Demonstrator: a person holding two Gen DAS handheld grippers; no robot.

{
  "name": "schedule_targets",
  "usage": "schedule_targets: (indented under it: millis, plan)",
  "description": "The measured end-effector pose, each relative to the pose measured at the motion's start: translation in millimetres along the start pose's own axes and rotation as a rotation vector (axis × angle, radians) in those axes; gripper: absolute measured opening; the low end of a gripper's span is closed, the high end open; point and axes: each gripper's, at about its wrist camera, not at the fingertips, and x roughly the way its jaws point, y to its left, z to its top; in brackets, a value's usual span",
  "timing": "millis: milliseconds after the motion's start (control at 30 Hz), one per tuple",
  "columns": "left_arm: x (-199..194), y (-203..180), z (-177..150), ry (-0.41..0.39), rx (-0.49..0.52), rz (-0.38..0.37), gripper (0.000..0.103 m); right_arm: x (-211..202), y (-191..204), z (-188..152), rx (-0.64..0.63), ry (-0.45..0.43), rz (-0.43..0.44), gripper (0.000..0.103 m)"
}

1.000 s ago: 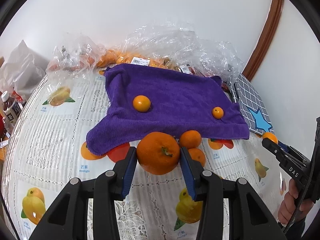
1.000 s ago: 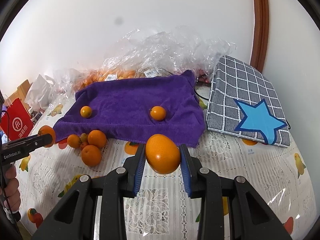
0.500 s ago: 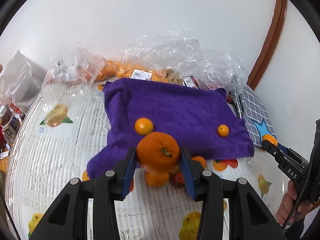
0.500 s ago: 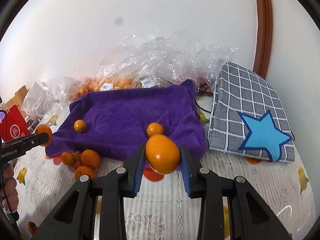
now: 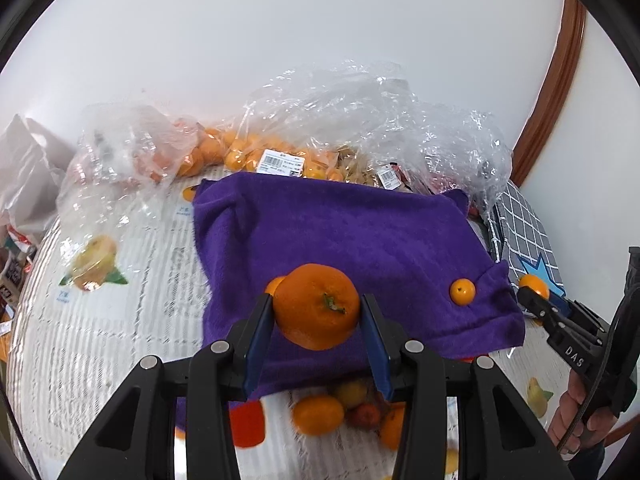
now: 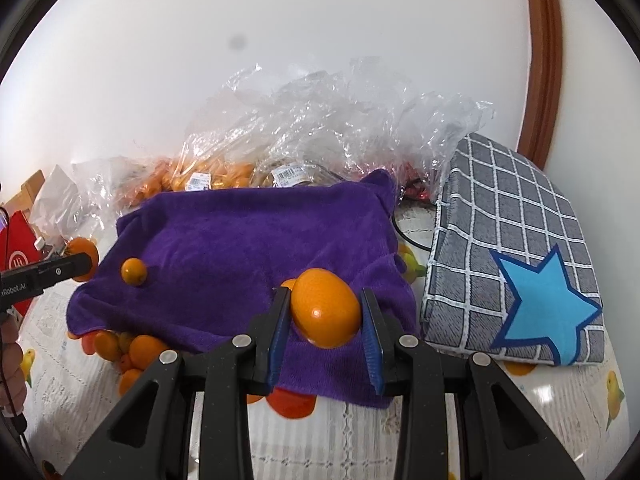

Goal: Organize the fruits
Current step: 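Carry both held oranges onto the purple towel, then open the right gripper to release its orange on the towel while the left gripper holds its orange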

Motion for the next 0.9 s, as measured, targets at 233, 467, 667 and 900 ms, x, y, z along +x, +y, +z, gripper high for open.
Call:
schedule_targets:
  millis: [233, 467, 667, 900]
  plan:
    - [26, -13, 6, 0.021, 0.025, -0.012, 0.042, 25, -5, 1, 0.007, 0.033, 0.017, 0.033]
    - [46, -14, -3, 0.059, 0.029, -0.019, 0.042, 47, -4, -4, 0.002, 0.072, 0.033, 0.033]
    - [55, -14, -7, 0.079, 0.037, -0.030, 0.042, 59, -1, -9, -0.003, 0.091, 0.041, 0.033]
    - [60, -14, -9, 0.095, 0.044, -0.035, 0.042, 64, -2, -12, -0.015, 0.102, 0.036, 0.033]
